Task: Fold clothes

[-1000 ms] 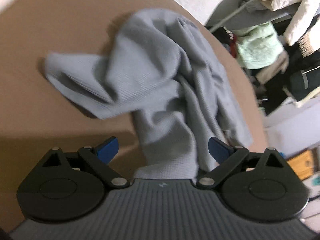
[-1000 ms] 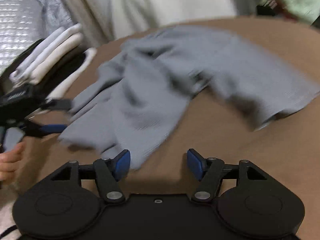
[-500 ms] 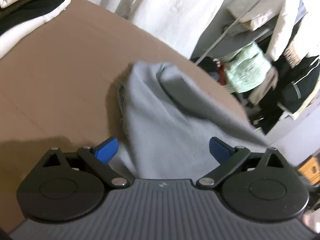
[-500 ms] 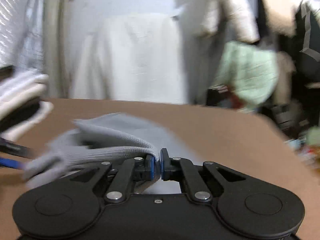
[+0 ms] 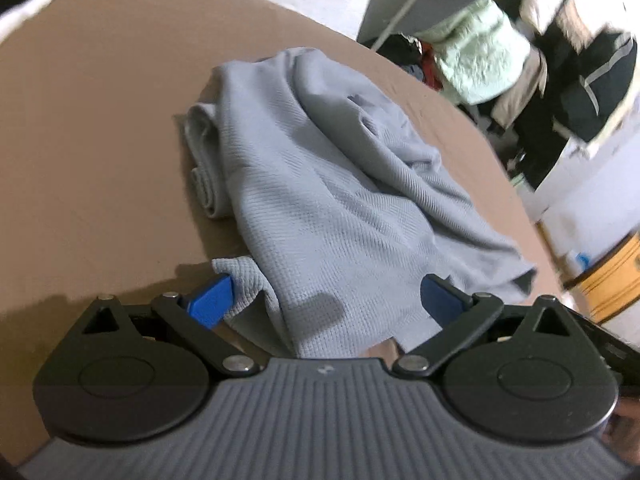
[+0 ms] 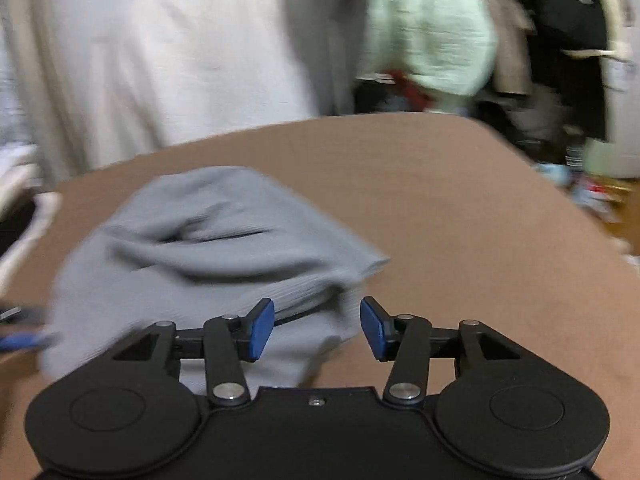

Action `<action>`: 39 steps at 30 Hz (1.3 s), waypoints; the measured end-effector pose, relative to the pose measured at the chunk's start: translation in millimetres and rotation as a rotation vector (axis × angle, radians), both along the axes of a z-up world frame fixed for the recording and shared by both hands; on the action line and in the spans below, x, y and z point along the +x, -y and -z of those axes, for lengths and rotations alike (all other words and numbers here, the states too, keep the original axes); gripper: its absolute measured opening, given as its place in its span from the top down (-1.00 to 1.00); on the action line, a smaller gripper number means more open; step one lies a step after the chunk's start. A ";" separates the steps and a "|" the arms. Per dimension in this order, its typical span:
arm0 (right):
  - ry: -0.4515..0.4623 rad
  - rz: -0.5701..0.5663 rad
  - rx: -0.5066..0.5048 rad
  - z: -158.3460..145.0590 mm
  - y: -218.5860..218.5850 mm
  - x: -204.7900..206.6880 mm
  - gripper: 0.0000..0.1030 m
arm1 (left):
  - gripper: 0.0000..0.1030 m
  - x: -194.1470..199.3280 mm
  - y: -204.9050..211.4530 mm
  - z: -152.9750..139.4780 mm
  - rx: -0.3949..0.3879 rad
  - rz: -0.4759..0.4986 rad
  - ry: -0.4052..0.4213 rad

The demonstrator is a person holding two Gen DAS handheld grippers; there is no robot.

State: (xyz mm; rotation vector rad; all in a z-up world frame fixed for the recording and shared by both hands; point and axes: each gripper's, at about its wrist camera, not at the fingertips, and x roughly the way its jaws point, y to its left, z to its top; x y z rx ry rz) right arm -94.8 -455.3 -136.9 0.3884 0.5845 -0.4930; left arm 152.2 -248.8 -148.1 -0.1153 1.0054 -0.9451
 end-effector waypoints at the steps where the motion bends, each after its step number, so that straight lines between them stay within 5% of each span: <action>1: 0.020 -0.058 0.042 3.4 -6.9 2.3 -0.07 | -0.97 -5.1 4.7 -0.7 0.024 0.017 0.034; 4: -0.007 -0.239 0.116 21.3 -30.3 35.2 -0.16 | -0.84 -19.5 20.0 1.4 0.075 0.120 0.124; 6: -0.071 -0.308 0.098 35.7 -45.4 60.4 -0.22 | 0.34 -28.7 36.4 12.9 0.188 0.243 0.152; 9: -0.175 -0.376 0.065 63.8 -59.8 94.8 -0.23 | 0.78 -39.3 39.5 10.3 0.261 0.231 0.304; 15: -0.215 -0.371 -0.126 66.5 -82.7 96.6 -0.37 | 0.80 -15.6 -2.7 -44.8 0.100 0.012 0.439; 21: -0.217 -0.333 -0.110 78.3 -73.7 104.0 -0.48 | 0.80 37.7 -43.1 -46.0 0.088 -0.178 0.369; 22: -0.208 -0.340 -0.123 79.0 -73.9 103.5 -0.39 | 0.80 42.5 -45.4 -44.9 0.093 -0.204 0.371; 24: -0.178 -0.371 -0.137 84.2 -71.7 106.5 0.50 | 0.81 47.7 -44.9 -45.4 0.080 -0.248 0.377; 26: -0.154 -0.362 -0.121 78.1 -67.3 110.0 0.83 | 0.81 46.6 -52.5 -61.4 0.021 -0.300 0.454; 27: -0.145 -0.360 -0.109 71.8 -65.5 111.8 0.83 | 0.81 45.9 -56.5 -69.7 -0.010 -0.327 0.494; 30: 0.011 -0.456 -0.005 32.2 -66.8 88.4 0.84 | 0.80 47.9 -115.5 -98.9 -0.268 -0.497 0.554; 32: 0.033 -0.481 0.036 28.3 -74.3 81.9 0.84 | 0.75 65.6 -151.3 -103.7 -0.335 -0.607 0.524; 34: 0.046 -0.500 0.076 26.5 -82.0 76.7 0.84 | 0.63 95.8 -173.5 -90.3 -0.279 -0.663 0.398; 36: 0.060 -0.520 0.116 24.6 -89.7 71.5 0.84 | 0.60 114.5 -186.2 -61.2 -0.123 -0.756 0.268; 39: 0.080 -0.549 0.175 21.8 -101.1 63.7 0.84 | 0.60 116.3 -187.8 -43.4 0.057 -0.731 0.158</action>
